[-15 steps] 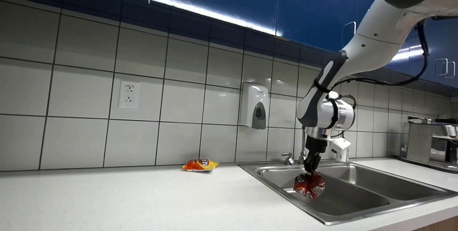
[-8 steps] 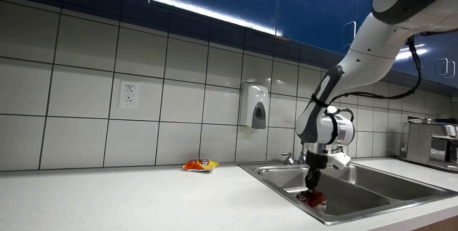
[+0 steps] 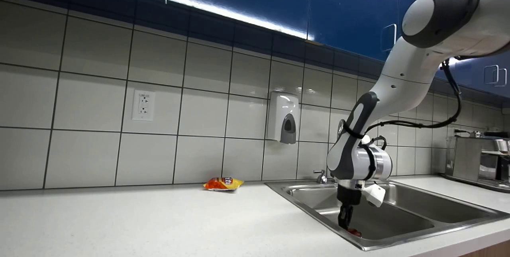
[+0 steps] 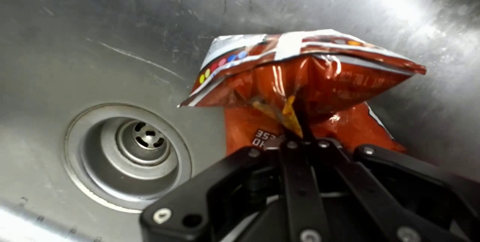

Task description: Put the snack pack in the sink

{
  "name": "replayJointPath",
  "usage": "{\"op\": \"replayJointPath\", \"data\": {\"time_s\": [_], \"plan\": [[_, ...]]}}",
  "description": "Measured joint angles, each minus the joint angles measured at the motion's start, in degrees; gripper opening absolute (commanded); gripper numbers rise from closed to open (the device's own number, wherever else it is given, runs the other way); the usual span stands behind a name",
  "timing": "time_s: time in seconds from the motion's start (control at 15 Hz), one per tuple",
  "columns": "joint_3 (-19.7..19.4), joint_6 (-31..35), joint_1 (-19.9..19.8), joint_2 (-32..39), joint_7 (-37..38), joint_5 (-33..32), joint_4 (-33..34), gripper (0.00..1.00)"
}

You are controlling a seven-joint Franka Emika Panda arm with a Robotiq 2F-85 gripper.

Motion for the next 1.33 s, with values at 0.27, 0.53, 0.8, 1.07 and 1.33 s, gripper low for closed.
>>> {"op": "replayJointPath", "data": {"time_s": [0.27,0.53,0.8,1.07,1.33], "plan": [[0.0,0.0,-0.1,0.5,0.0,-1.0,1.2,0.26],[0.0,0.0,-0.1,1.1,0.0,-1.3,1.8,0.48],[0.0,0.0,-0.2,1.2,0.0,-1.4,2.3,0.79],[0.0,-0.2,-0.3,-0.1,0.1,-1.4,3.4,1.00],[0.1,-1.4,-0.3,-4.2,0.1,-1.4,3.6,1.00]]}}
